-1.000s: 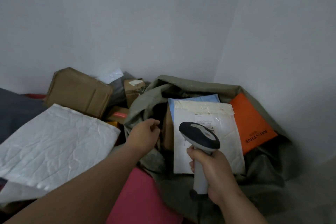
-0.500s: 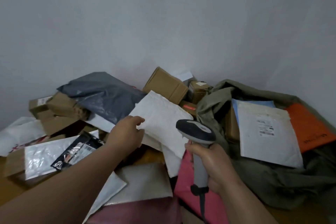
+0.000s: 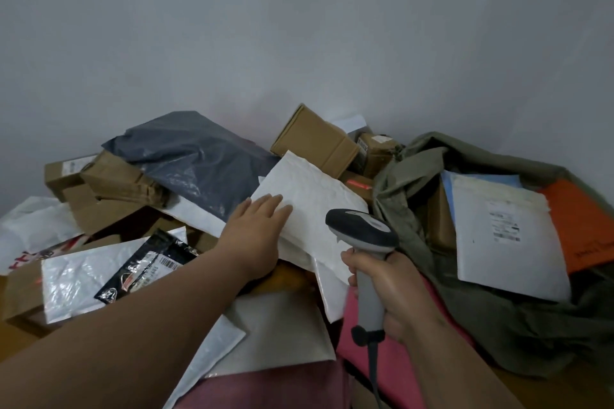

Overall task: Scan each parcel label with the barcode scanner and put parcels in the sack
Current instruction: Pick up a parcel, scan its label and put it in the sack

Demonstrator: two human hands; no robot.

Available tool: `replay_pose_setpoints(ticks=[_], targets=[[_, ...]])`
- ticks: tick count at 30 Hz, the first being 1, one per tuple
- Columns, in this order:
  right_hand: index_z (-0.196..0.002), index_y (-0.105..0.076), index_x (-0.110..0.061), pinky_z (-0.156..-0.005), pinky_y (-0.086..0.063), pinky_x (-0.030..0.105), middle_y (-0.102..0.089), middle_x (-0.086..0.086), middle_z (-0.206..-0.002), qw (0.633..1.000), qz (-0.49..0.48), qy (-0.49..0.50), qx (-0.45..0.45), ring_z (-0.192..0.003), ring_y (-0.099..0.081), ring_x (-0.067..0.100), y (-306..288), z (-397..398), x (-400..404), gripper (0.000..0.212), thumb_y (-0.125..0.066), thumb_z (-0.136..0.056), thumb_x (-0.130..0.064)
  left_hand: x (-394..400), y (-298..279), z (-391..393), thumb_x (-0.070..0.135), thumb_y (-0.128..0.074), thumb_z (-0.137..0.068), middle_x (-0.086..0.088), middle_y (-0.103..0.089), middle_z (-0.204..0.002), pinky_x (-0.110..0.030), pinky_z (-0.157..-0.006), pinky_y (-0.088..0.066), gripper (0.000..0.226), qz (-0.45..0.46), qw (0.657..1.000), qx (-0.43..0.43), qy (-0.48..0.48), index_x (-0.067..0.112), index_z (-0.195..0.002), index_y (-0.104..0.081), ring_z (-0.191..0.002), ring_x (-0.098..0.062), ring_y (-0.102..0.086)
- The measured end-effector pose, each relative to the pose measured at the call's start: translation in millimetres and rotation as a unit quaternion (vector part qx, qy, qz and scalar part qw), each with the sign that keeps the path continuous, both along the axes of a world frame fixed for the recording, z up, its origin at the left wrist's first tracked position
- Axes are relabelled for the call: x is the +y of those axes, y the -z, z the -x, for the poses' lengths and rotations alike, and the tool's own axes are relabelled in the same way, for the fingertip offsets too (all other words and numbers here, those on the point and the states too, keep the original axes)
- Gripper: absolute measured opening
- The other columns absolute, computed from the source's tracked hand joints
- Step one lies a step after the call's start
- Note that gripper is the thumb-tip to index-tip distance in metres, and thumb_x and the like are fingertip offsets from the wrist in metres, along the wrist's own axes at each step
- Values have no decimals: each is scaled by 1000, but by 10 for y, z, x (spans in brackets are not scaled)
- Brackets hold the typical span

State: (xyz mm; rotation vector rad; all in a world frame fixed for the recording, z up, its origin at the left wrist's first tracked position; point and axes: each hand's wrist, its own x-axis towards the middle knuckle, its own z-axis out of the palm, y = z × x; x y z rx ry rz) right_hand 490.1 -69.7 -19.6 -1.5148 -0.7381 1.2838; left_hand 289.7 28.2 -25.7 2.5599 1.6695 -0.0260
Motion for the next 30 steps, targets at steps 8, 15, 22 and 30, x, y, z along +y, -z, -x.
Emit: replay_pose_setpoints(ticks=[8,15,22,30], targets=[[-85,-73,-11,-65,-50,35,-68,2,-74,1000,26,-11,10,-68,-62,17,152,-251,309,9,-78,-79,-14,284,189,-170,35,-43,-102,8,-23,-162,-50,-119,14,56,3,995,93,26,44,-153,-23,-151,-20,-15],[-98,-73,-9,-61,-48,33,-69,10,-80,1000,-2,20,14,-71,-62,23,-54,-335,373,22,-79,-79,-16,389,-331,-25,19,-43,-103,-3,-62,-132,-42,-94,-53,44,-67,987,-87,-118,30,-144,-44,-114,-25,-61],[-103,-73,-9,-73,-50,40,-71,15,-85,999,-39,35,-3,-82,-66,30,-312,-156,199,34,-83,-75,-25,302,-718,432,16,-45,-100,-10,-67,-110,-45,-86,-54,24,40,782,-551,-288,18,-117,-61,-95,-25,-63],[-98,-73,-3,-69,-52,39,-69,20,-84,995,-85,55,26,-75,-64,28,-718,493,-440,16,-75,-83,-8,-319,-846,1098,13,-49,-103,-13,-72,-115,-63,-85,-54,22,239,571,-742,-257,16,-121,-61,-105,-36,-68]])
